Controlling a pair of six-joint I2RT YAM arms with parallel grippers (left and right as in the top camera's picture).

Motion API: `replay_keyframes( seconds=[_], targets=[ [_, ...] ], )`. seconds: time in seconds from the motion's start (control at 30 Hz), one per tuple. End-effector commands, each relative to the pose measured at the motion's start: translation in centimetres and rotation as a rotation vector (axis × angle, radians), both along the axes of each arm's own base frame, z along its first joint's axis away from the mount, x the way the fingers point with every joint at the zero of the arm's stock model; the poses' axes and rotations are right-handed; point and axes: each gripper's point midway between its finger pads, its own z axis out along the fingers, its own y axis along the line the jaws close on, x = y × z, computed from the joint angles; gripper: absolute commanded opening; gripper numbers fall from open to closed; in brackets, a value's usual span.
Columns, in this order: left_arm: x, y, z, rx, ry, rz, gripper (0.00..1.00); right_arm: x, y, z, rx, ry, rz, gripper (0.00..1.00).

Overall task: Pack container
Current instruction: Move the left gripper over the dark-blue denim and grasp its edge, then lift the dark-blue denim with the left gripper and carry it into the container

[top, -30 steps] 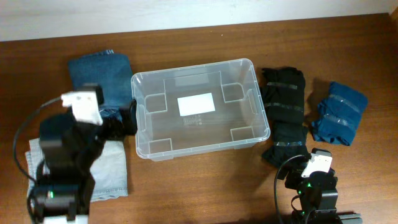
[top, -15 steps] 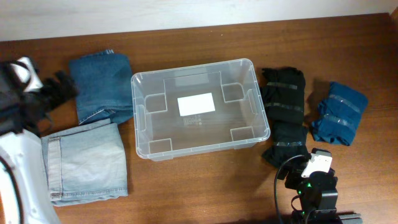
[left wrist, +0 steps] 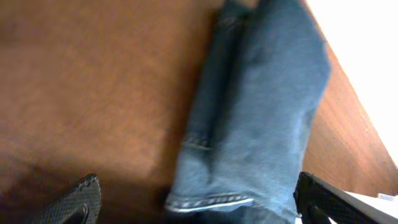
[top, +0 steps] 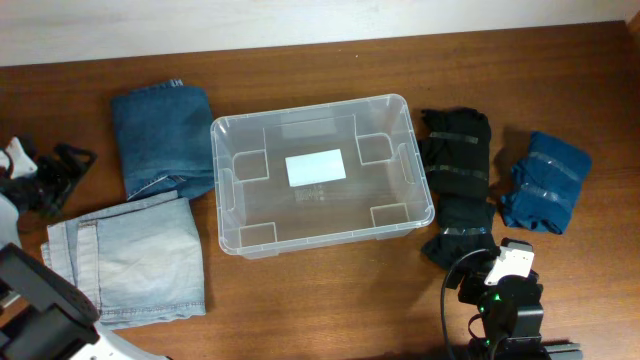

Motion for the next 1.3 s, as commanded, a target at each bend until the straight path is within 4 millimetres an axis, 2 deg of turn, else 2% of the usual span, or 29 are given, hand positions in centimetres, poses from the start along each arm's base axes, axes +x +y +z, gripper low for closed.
replay_keyframes(
  seconds=[0.0,0.1,0.2,0.37,0.53,0.7,0.8,0.97,1.13,1.2,1.27],
  targets=[
    [-0.9,2.2,0.2,-0.011,-0.038,0.018,0.99,0.0,0.1,-0.2,-0.007,0.0,0.008,0.98],
    [-0.4,2.2,1.0,-0.033,-0.096,0.003,0.99,0.0,0.1,-0.2,-0.007,0.0,0.008,0.98],
    [1.0,0.5,1.0,-0.039,-0.136,-0.067,0.99,0.0,0.1,-0.2,-0.007,0.0,0.008,0.98],
    [3.8,-3.8,-1.3,-0.006,-0.12,-0.187,0.99,0.0,0.1,-0.2,-0.007,0.0,0.008,0.98],
    [5.6,-5.9,-4.2,0.046,-0.08,-0.234,1.0,0.0,0.1,-0.2,-0.007,0.0,0.008,0.98],
    [6.0,-6.3,-6.6,0.037,-0.036,-0.215,0.99,0.0,0.1,-0.2,-0.007,0.0,0.008,0.98],
    [5.7,-5.8,-7.8,0.051,-0.003,-0.2,1.0,0.0,0.1,-0.2,-0.007,0.0,0.008,0.98],
    [5.7,-5.4,-8.5,0.064,0.009,-0.191,1.0,0.0,0.1,-0.2,-0.007,0.0,0.008,0.98],
    [6.0,-6.6,-9.3,0.057,0.018,-0.217,0.99,0.0,0.1,-0.2,-0.007,0.0,0.008,0.98],
    [6.1,-7.3,-9.9,0.047,0.027,-0.231,0.91,0.0,0.1,-0.2,-0.007,0.0,0.008,0.99],
    [6.0,-7.9,-10.6,0.039,0.04,-0.241,0.66,0.0,0.1,-0.2,-0.007,0.0,0.008,0.98]
  ],
)
